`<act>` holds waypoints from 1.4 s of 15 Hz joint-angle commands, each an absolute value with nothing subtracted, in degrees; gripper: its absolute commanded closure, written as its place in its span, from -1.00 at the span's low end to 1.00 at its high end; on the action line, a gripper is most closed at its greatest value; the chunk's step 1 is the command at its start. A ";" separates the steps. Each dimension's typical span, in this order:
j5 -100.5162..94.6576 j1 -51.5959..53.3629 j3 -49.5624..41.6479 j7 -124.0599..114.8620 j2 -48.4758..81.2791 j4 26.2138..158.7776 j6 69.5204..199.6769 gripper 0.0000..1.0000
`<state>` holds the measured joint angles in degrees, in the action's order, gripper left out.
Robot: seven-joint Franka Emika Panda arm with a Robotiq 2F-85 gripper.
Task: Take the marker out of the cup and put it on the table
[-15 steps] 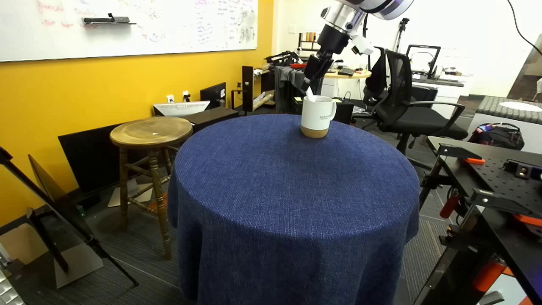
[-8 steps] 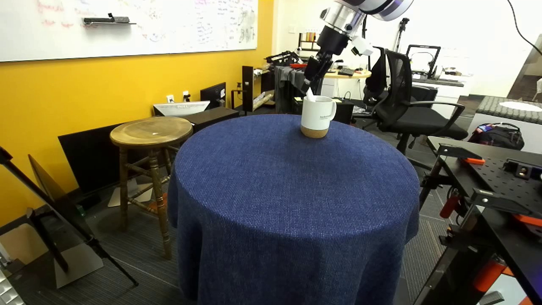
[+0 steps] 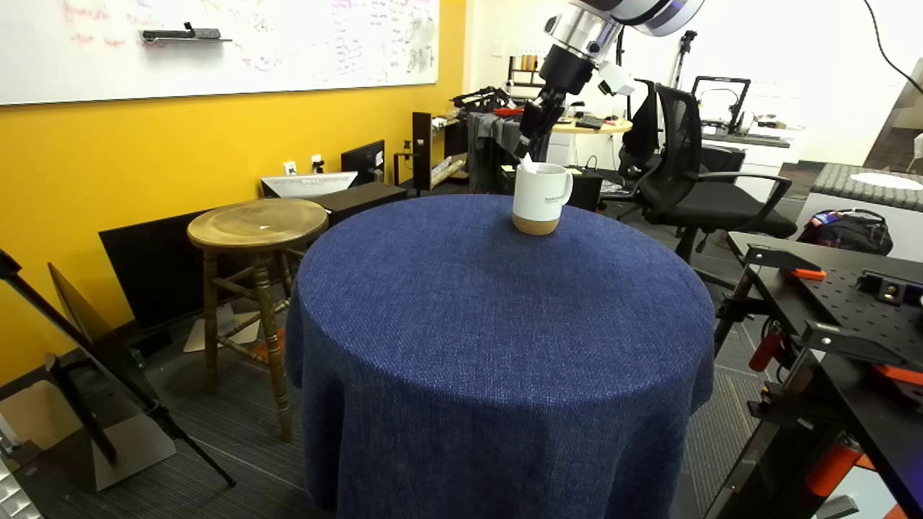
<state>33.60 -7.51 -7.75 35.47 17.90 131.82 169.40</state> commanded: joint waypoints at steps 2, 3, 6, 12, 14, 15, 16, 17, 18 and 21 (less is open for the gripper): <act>32.45 -6.65 -8.27 35.37 15.96 133.48 169.51 0.89; 32.33 -6.31 -8.28 35.46 15.49 134.36 171.08 0.89; 32.70 -5.72 -7.55 36.89 13.11 137.79 175.94 0.89; 32.32 -3.32 -7.75 37.05 7.23 145.46 184.18 0.89; 32.42 -2.97 -7.29 37.32 5.23 147.35 187.18 0.89; 32.42 -2.84 -6.92 37.52 4.41 148.15 189.43 0.89; 32.26 -2.77 -6.45 37.67 3.51 148.84 191.10 0.89; 21.21 -3.05 -7.64 28.42 2.44 150.59 192.92 0.89; 28.03 -2.86 -6.06 35.86 2.13 150.05 194.32 0.89; 24.42 -3.16 -5.09 33.12 0.17 151.23 197.48 0.89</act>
<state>26.27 -3.06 -6.12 33.46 3.54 148.78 194.13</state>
